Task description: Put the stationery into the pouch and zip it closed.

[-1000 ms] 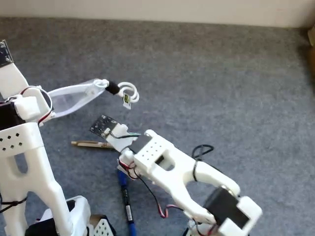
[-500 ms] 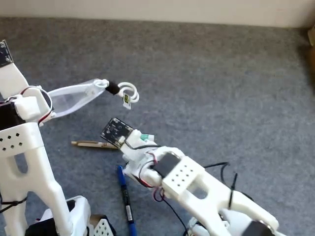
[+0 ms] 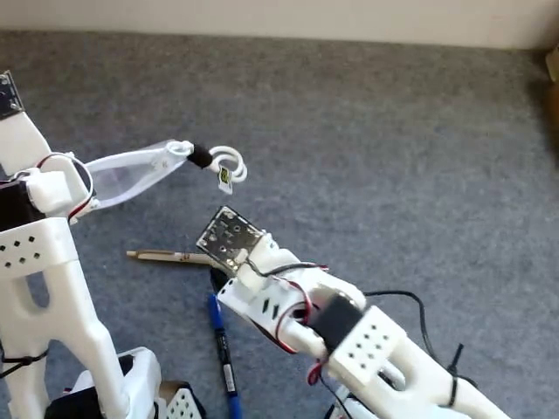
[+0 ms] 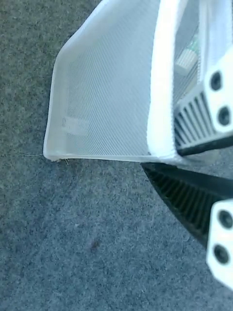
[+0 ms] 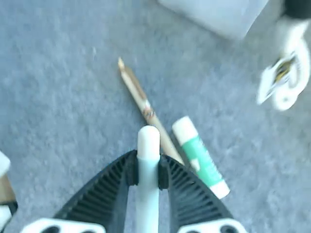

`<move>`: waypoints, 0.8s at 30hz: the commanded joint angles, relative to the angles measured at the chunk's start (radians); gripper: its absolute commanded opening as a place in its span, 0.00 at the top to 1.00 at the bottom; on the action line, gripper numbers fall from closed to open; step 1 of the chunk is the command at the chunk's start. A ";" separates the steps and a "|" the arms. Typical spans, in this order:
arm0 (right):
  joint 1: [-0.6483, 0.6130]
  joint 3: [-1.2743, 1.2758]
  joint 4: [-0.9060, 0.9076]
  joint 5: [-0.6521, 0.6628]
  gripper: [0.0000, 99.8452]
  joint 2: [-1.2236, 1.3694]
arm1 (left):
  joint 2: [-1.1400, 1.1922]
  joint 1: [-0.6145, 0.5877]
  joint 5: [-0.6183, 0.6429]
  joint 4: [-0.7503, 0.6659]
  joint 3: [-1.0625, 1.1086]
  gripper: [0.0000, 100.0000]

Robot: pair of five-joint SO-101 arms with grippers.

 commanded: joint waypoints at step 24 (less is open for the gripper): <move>-0.091 -0.018 -0.674 -0.118 1.00 -0.183 | -0.036 0.013 0.011 -0.012 -0.010 0.99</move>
